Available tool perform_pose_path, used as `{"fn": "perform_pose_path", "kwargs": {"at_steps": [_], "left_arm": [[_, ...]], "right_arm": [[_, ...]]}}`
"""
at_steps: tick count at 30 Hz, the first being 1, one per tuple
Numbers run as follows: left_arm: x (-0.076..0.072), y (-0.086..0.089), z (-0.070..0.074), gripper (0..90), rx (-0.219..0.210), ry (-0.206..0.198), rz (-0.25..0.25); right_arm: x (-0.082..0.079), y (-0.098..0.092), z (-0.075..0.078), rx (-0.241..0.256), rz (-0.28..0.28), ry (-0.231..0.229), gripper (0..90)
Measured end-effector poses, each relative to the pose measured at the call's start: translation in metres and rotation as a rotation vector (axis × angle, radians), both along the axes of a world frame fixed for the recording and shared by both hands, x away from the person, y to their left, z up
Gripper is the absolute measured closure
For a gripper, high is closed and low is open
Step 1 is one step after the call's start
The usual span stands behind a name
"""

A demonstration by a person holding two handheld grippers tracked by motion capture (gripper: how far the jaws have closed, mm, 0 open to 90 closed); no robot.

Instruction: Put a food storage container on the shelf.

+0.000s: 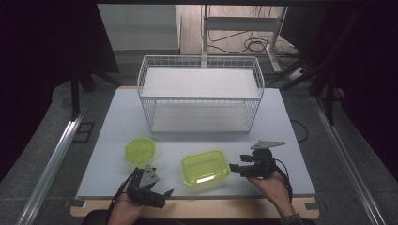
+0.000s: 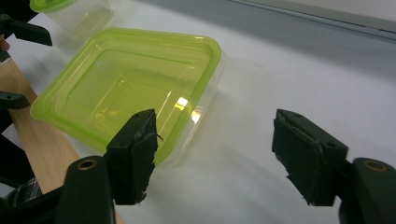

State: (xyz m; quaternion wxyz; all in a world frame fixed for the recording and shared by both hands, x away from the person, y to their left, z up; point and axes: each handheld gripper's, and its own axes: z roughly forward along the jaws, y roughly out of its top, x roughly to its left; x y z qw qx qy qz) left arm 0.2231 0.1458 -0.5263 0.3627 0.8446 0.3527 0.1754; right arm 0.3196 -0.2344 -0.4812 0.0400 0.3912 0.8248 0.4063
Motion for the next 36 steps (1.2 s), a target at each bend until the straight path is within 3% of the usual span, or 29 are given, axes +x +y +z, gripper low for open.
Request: {"fn": "perform_pose_path", "kwargs": {"at_steps": [7, 14, 20, 27, 36], "left_arm": [[0.001, -0.001, -0.001, 4.1, 0.008, 0.003, 0.000], [0.000, -0.002, -0.002, 4.2, 0.016, 0.002, -0.004], [0.000, -0.003, -0.002, 4.3, 0.026, 0.002, -0.008], [0.000, -0.003, -0.002, 4.5, 0.032, -0.002, -0.007], [0.000, -0.002, -0.002, 4.4, 0.022, -0.005, -0.004]], "right_arm": [[0.016, 0.007, -0.004, 0.074, 0.008, 0.110, 42.7], [0.035, 0.016, -0.016, 0.100, 0.018, 0.221, 53.2], [0.042, 0.020, -0.023, 0.140, 0.025, 0.301, 62.7], [0.047, 0.019, -0.025, 0.229, 0.028, 0.409, 78.4], [0.046, 0.017, -0.018, 0.250, 0.025, 0.411, 80.0]]}}
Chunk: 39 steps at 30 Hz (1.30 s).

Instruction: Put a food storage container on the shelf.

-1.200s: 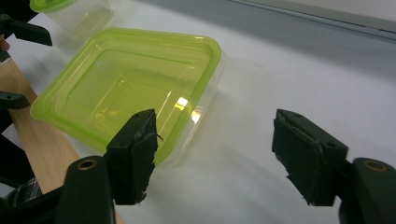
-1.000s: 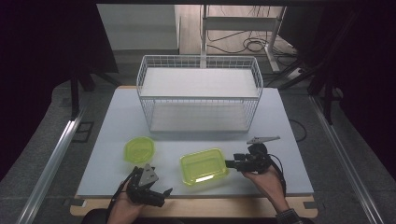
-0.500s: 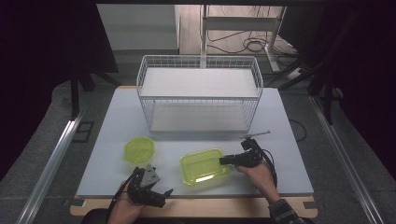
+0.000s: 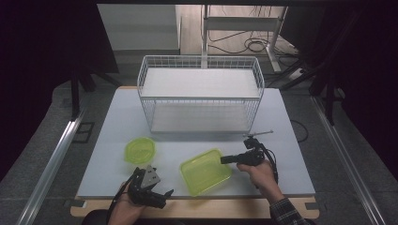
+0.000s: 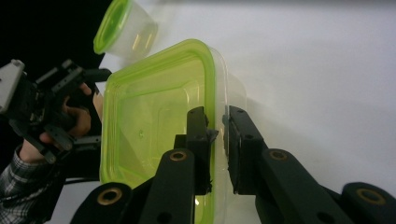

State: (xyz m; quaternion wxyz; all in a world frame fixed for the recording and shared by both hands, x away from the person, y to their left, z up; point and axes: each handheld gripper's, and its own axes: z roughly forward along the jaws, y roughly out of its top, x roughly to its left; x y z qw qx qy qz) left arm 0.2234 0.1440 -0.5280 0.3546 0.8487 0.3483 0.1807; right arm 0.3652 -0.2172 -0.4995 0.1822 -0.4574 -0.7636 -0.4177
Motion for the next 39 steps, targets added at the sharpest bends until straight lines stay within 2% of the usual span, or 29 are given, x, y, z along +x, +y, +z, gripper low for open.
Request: {"fn": "perform_pose_path", "kwargs": {"at_steps": [5, 13, 23, 30, 39], "left_arm": [[0.000, 0.000, 0.000, 4.1, -0.004, -0.002, 0.004], [0.000, 0.000, 0.000, 4.0, -0.002, -0.004, 0.004], [0.001, 0.001, -0.001, 3.6, -0.006, 0.003, 0.005], [0.001, 0.000, -0.001, 3.6, -0.003, 0.004, 0.002], [0.001, 0.000, -0.001, 3.5, -0.006, 0.006, 0.001]], "right_arm": [[0.001, -0.008, 0.008, 0.053, -0.040, -0.006, 80.1], [0.002, -0.013, 0.029, 0.074, -0.069, -0.051, 80.0], [0.008, -0.018, 0.047, 0.124, -0.109, -0.069, 80.0], [0.011, -0.017, 0.062, 0.152, -0.116, -0.089, 80.0], [0.019, -0.011, 0.084, 0.163, -0.130, -0.115, 80.0]]}}
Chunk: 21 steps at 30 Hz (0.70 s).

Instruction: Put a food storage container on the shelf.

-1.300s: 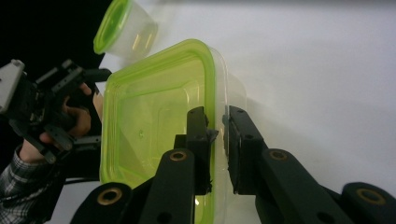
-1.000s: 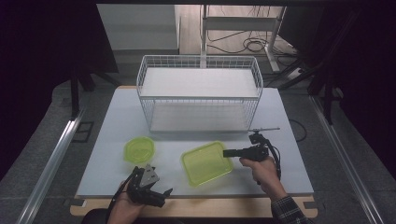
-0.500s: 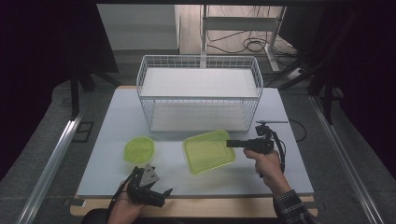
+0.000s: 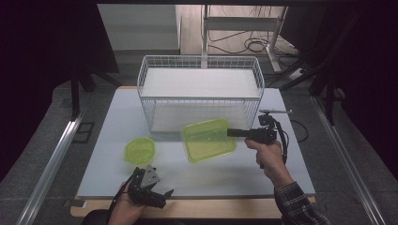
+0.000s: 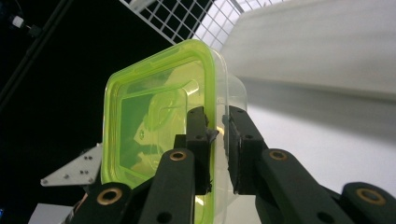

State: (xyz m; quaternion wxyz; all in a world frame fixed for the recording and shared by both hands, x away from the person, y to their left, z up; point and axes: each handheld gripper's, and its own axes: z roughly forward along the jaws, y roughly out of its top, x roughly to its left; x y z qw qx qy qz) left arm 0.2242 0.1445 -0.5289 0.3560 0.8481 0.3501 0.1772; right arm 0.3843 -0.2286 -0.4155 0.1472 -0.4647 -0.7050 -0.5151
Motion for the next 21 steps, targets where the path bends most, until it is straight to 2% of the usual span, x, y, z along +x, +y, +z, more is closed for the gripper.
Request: {"fn": "perform_pose_path", "kwargs": {"at_steps": [13, 21], "left_arm": [[0.001, 0.000, -0.001, 3.5, -0.001, 0.004, -0.002], [0.001, -0.001, -0.001, 3.5, 0.001, 0.003, -0.004]], "right_arm": [[0.014, 0.006, 0.038, 0.001, -0.028, -0.060, 80.0], [0.027, 0.011, 0.057, 0.009, -0.057, -0.086, 80.0]]}}
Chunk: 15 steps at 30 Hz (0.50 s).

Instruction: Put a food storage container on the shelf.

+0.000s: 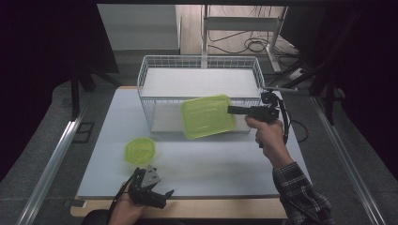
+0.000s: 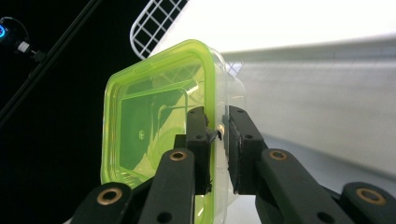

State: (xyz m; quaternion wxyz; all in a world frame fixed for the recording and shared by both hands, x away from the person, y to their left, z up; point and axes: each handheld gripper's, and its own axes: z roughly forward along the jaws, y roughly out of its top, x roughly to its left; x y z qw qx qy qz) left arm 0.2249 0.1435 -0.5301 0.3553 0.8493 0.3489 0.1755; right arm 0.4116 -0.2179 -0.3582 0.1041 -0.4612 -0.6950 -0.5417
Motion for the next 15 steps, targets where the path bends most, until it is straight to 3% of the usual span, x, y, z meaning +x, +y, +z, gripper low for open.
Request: {"fn": "perform_pose_path", "kwargs": {"at_steps": [15], "left_arm": [[0.000, 0.000, -0.001, 3.4, 0.009, 0.000, -0.002]], "right_arm": [[0.034, 0.016, 0.029, -0.014, -0.079, -0.050, 80.0]]}}
